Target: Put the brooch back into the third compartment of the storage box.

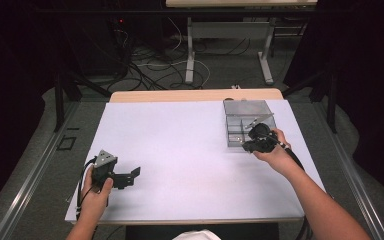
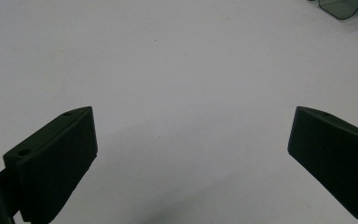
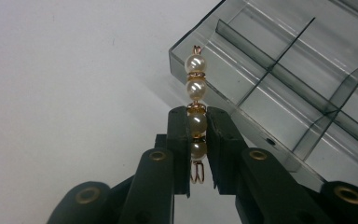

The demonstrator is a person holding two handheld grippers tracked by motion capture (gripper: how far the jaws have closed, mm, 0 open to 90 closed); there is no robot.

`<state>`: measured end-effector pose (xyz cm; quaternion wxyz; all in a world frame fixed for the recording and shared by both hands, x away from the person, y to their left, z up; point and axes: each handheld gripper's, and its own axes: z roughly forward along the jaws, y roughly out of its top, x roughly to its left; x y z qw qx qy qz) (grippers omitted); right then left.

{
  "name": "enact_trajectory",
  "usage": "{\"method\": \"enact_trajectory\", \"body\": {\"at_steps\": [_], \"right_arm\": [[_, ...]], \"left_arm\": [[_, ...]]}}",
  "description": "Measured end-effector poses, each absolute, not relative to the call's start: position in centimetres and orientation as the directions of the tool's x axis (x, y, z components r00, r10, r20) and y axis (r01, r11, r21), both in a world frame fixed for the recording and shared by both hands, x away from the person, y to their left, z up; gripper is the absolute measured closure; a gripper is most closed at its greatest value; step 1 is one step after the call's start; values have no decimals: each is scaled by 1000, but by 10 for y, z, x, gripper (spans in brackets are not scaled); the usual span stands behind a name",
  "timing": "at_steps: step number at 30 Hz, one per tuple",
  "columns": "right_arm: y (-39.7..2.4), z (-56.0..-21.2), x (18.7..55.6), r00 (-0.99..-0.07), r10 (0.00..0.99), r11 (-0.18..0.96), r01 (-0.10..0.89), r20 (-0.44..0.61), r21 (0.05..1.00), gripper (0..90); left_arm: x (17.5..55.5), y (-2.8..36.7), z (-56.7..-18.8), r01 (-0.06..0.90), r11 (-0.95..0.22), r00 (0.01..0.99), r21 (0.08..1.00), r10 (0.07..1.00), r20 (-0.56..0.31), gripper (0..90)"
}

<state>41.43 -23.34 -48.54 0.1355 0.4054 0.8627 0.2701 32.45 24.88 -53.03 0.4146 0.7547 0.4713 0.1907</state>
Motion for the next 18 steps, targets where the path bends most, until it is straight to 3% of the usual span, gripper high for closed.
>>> {"method": "enact_trajectory", "body": {"at_steps": [18], "right_arm": [[-240, -464, 422, -614, 787, 520, 611, -57, 598, 806]], "left_arm": [[325, 249, -530, 552, -211, 482, 806, 870, -103, 11]]}}
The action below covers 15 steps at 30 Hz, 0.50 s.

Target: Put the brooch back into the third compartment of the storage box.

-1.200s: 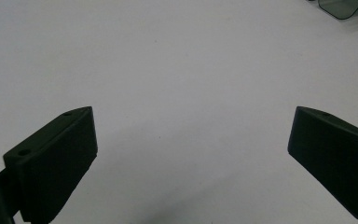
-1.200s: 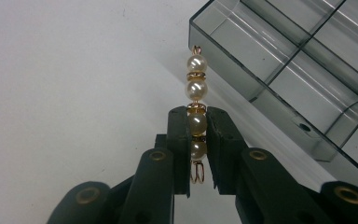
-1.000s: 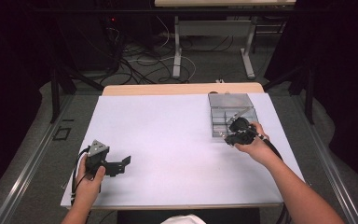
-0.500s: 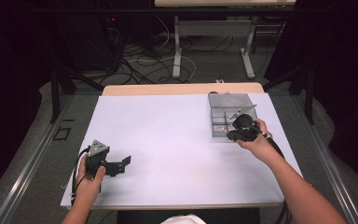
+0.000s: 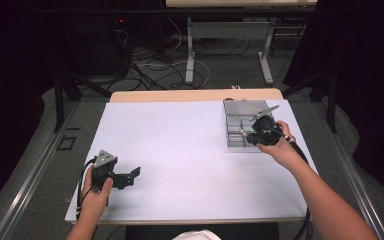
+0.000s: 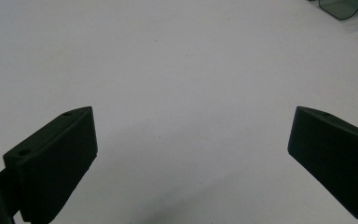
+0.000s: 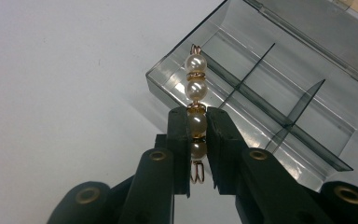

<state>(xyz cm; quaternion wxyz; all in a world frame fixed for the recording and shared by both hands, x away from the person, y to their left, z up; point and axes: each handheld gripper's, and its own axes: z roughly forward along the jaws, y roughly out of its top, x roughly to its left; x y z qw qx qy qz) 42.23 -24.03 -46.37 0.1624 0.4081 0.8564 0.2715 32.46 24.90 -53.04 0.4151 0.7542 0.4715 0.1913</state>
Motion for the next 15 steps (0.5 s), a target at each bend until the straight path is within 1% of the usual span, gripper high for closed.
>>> {"method": "enact_trajectory", "body": {"at_steps": [9, 11, 12, 15], "right_arm": [[-244, -458, 428, -609, 790, 520, 606, -69, 602, 806], [-246, -456, 429, -605, 792, 526, 607, -82, 596, 806], [-245, -457, 430, -588, 804, 511, 610, -86, 606, 806], [-248, -456, 433, -594, 798, 525, 600, -103, 603, 806]], "left_arm": [[325, 249, -531, 543, -213, 481, 812, 872, -93, 11], [325, 250, -530, 549, -220, 485, 806, 869, -94, 11], [325, 250, -530, 549, -219, 485, 807, 870, -94, 11], [325, 250, -531, 549, -219, 486, 806, 869, -95, 11]]}}
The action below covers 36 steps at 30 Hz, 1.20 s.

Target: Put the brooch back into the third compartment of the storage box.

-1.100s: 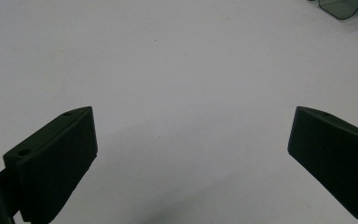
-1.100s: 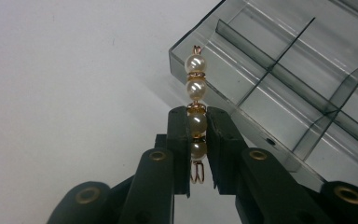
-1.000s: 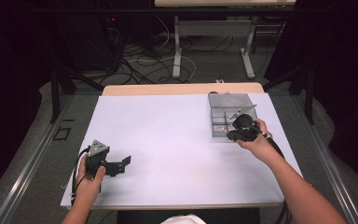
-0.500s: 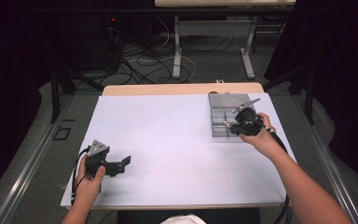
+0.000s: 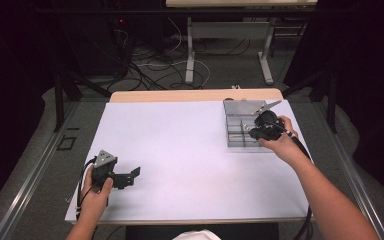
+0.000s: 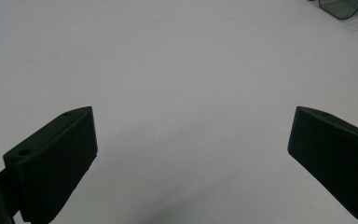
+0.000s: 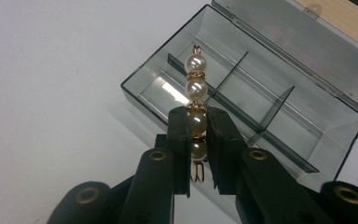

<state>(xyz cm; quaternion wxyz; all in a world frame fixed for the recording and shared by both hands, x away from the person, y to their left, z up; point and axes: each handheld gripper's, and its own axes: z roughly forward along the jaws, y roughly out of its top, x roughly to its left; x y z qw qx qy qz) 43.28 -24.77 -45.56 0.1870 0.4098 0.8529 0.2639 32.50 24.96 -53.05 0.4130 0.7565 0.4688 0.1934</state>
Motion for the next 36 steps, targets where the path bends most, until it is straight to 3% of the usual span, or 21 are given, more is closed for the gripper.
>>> {"method": "enact_trajectory", "body": {"at_steps": [36], "right_arm": [[-269, -461, 461, -504, 849, 485, 625, -159, 612, 806]], "left_arm": [[325, 250, -531, 553, -214, 483, 805, 870, -100, 11]]}}
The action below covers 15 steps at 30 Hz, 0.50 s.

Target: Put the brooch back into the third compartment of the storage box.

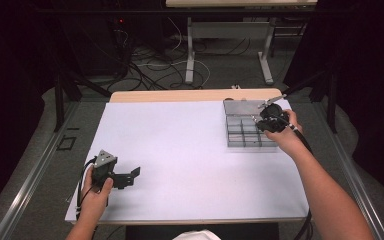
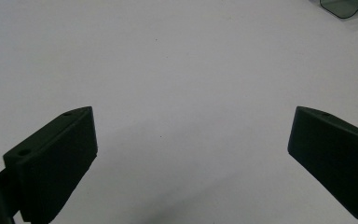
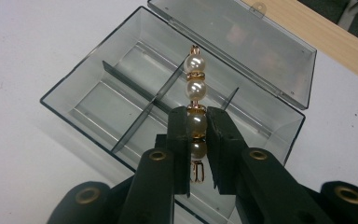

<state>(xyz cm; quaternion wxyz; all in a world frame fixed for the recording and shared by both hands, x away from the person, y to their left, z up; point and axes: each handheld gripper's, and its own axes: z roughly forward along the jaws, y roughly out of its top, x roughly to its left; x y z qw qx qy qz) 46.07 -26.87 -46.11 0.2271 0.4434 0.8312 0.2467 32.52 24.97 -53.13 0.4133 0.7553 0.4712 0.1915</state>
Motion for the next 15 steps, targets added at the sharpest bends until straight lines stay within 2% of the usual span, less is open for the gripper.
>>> {"method": "enact_trajectory", "body": {"at_steps": [15], "right_arm": [[-274, -465, 473, -465, 867, 470, 638, -181, 610, 806]], "left_arm": [[325, 250, -531, 557, -216, 484, 802, 869, -102, 10]]}}
